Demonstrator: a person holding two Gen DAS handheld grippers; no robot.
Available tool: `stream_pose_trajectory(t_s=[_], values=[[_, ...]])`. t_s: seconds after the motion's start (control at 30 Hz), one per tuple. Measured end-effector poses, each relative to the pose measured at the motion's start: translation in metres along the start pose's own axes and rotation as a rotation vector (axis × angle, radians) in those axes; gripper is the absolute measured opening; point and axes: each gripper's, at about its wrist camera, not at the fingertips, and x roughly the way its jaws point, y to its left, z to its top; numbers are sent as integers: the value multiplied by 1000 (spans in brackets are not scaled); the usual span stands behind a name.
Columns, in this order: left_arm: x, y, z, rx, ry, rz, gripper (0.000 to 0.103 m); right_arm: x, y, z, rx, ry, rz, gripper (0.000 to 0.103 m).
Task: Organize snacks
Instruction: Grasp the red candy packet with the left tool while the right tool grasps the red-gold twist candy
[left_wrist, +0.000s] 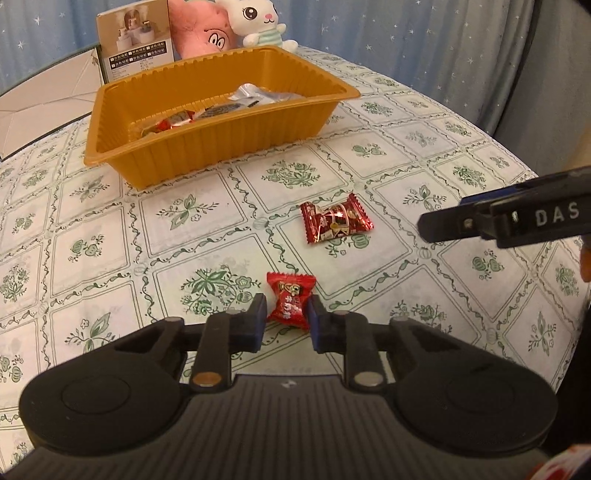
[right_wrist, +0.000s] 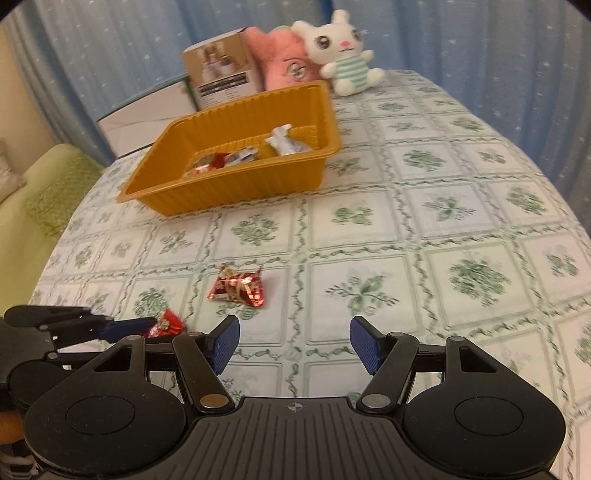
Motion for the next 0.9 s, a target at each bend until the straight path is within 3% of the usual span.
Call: stream_pose_trajectory(t_s=[0.57, 0.67, 0.9], values=[[-17, 35, -2, -136, -46, 34, 16, 56, 34, 13, -290, -19, 76, 66], [-18, 35, -2, -140, -48, 36, 16, 65, 37, 14, -320, -13, 75, 55], [-19, 38, -3, -162, -52, 31, 16, 77, 44, 12, -375, -17, 62, 46]])
